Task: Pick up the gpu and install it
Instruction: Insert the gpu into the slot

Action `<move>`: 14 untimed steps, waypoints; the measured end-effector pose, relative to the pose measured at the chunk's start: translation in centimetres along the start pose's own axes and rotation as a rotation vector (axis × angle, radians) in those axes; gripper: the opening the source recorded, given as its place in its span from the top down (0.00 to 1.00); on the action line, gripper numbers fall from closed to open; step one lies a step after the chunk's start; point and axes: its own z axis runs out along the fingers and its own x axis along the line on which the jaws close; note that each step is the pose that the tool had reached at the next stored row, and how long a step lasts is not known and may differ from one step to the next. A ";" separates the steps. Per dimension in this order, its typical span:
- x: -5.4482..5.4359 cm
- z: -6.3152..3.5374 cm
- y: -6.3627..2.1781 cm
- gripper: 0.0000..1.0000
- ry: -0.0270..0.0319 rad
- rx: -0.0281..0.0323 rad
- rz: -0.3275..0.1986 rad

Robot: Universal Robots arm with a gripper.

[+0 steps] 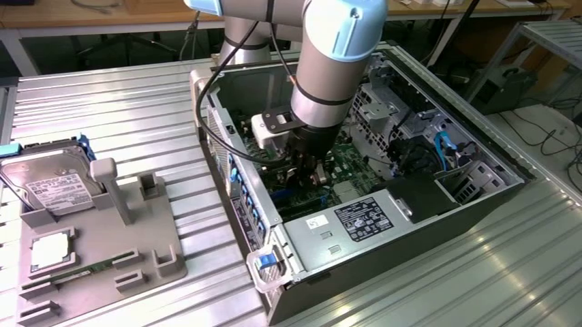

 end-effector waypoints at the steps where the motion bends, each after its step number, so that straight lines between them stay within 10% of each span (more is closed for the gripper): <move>1: 0.0 0.00 0.00 0.72 0.0000 0.0000 0.000; 14: 0.0 0.02 0.01 0.72 0.0002 0.0000 0.000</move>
